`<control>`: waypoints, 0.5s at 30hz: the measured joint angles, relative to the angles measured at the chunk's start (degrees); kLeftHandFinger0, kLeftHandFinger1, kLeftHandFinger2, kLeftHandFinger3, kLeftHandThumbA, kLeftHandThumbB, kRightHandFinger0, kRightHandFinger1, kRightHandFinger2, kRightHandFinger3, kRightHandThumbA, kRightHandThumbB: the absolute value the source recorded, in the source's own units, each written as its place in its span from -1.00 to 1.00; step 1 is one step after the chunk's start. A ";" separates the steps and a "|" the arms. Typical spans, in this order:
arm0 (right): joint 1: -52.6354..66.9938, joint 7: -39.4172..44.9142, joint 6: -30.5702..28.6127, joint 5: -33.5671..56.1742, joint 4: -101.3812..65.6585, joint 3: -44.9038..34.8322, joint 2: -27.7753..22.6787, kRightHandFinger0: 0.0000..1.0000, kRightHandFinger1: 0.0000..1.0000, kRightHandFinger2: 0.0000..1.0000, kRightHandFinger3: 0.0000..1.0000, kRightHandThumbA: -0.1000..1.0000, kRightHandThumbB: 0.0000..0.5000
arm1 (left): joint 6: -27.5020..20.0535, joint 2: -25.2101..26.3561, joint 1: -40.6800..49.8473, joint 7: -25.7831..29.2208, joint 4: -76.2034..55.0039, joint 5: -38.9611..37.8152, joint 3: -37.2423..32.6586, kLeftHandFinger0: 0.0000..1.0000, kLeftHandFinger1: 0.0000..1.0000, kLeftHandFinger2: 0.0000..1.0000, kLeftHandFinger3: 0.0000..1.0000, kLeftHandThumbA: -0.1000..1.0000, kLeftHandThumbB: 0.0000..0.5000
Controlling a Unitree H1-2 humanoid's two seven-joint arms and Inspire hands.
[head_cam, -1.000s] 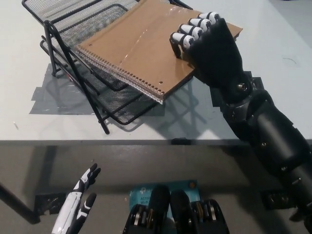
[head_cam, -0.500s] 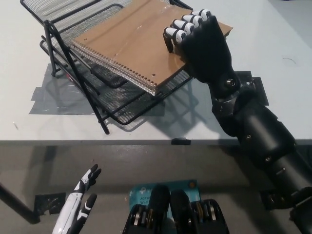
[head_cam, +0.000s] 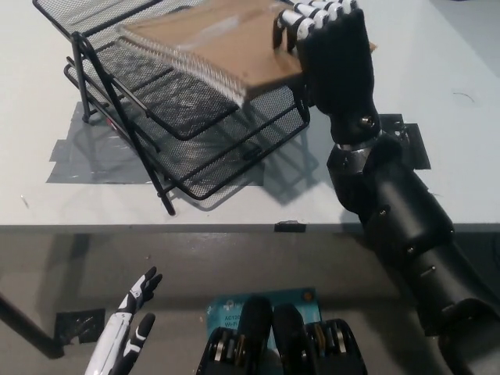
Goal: A person hands a notebook to the robot and the robot grabs it with its right hand and places it in the file tray kept in the centre of the desk infront of it.
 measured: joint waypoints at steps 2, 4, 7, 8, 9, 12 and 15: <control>-0.06 -0.06 0.15 0.50 0.54 -0.21 0.06 -1.00 -1.00 -0.85 -0.96 0.77 -1.00 | 0.00 0.01 0.02 0.00 -0.04 -0.02 0.01 1.00 1.00 1.00 1.00 1.00 0.44; -0.10 -0.09 0.18 0.70 0.90 -0.23 0.08 -1.00 -1.00 -0.85 -0.94 0.78 -1.00 | 0.00 0.01 0.01 0.00 -0.04 -0.03 0.01 1.00 1.00 1.00 1.00 1.00 0.44; -0.24 -0.63 0.28 1.36 2.73 -0.26 0.09 -1.00 -1.00 -0.87 -0.85 0.83 -1.00 | 0.01 0.00 -0.02 0.00 -0.05 -0.09 0.01 1.00 1.00 1.00 1.00 1.00 0.43; -0.34 -0.88 0.33 1.45 3.21 -0.26 0.09 -1.00 -1.00 -0.88 -0.59 0.83 -1.00 | 0.01 0.00 -0.03 0.00 -0.06 -0.16 0.01 1.00 1.00 1.00 1.00 1.00 0.40; -0.46 -1.09 0.39 1.57 3.61 -0.25 0.09 -1.00 -1.00 -0.91 -0.59 0.75 -1.00 | 0.01 -0.01 -0.04 0.00 -0.06 -0.23 0.02 1.00 1.00 1.00 1.00 1.00 0.40; -1.03 -2.16 0.42 1.70 5.20 -0.05 0.09 -1.00 -1.00 -0.91 -0.91 0.68 -1.00 | 0.01 -0.01 -0.06 0.00 -0.06 -0.29 0.01 1.00 1.00 1.00 1.00 1.00 0.40; -1.35 -3.42 0.43 1.74 6.99 0.47 0.10 -1.00 -1.00 -0.63 -1.00 0.65 -1.00 | 0.01 0.00 -0.09 0.00 -0.07 -0.28 0.01 1.00 1.00 1.00 1.00 1.00 0.38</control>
